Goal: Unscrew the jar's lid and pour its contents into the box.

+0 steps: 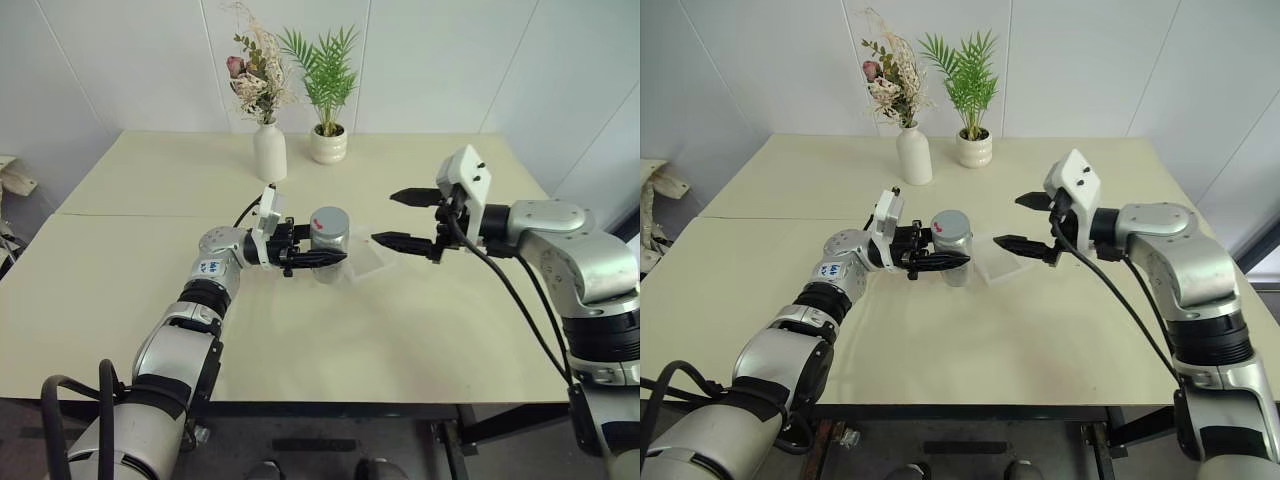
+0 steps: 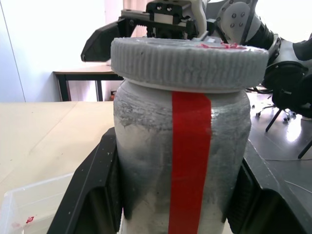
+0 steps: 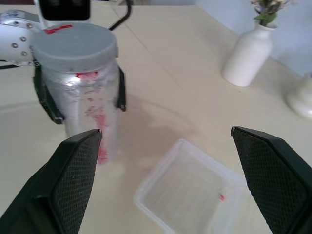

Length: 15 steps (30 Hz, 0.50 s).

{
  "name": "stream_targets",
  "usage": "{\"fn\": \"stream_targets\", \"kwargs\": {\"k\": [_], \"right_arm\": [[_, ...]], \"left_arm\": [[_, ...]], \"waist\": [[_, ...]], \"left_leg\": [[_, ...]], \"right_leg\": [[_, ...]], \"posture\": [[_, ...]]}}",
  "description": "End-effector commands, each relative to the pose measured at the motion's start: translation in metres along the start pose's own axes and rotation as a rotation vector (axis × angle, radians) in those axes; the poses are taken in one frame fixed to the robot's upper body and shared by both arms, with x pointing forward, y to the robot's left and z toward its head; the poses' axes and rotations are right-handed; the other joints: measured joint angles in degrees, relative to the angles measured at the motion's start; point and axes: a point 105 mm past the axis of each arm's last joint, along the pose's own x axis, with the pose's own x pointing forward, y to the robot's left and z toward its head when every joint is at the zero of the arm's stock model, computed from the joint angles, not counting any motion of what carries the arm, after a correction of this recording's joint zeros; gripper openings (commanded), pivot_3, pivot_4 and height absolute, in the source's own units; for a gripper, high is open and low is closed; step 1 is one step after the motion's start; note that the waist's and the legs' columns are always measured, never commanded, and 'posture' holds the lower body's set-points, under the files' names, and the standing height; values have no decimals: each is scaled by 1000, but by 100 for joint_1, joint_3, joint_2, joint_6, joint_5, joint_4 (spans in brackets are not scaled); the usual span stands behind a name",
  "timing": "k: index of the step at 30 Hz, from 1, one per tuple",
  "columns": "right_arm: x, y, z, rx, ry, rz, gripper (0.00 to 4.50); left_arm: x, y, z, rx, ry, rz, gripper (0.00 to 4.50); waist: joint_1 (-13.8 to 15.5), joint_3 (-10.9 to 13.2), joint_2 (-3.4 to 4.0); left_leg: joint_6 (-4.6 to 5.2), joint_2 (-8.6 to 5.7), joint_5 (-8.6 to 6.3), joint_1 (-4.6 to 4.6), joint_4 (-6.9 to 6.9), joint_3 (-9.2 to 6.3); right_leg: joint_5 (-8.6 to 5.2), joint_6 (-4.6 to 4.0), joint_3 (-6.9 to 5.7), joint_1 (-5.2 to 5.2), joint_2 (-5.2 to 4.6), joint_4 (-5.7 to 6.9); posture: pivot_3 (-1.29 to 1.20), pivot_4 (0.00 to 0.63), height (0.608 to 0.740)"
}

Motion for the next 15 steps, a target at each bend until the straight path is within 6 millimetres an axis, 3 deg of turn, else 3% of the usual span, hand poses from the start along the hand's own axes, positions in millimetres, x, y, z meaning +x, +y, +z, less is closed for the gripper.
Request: {"fn": "stream_targets", "kwargs": {"k": [1, 9, 15], "right_arm": [[-13, -8, 25, -71, -47, -63, 4437], [-8, -12, 54, -69, -131, -129, 4437], [11, -4, 70, -28, -185, -143, 4437]], "left_arm": [[0, -9, 8, 33, -20, -107, 2178], [3, -8, 8, 32, -21, -108, 2178], [7, -7, 8, 31, -23, -114, 2178]], "waist": [[-2, 0, 0], [1, 2, 3], [0, 2, 3]], "left_leg": [[0, 0, 0, 0, 0, 1], [1, 0, 0, 1, 0, 4], [2, 0, -1, 1, 0, 5]], "right_leg": [[0, 0, 1, 0, 0, 1], [1, 1, 6, -1, 0, 0], [1, 2, 7, -1, 0, 1]], "posture": [[0, 150, 740], [0, 150, 740], [0, 150, 740]]}}
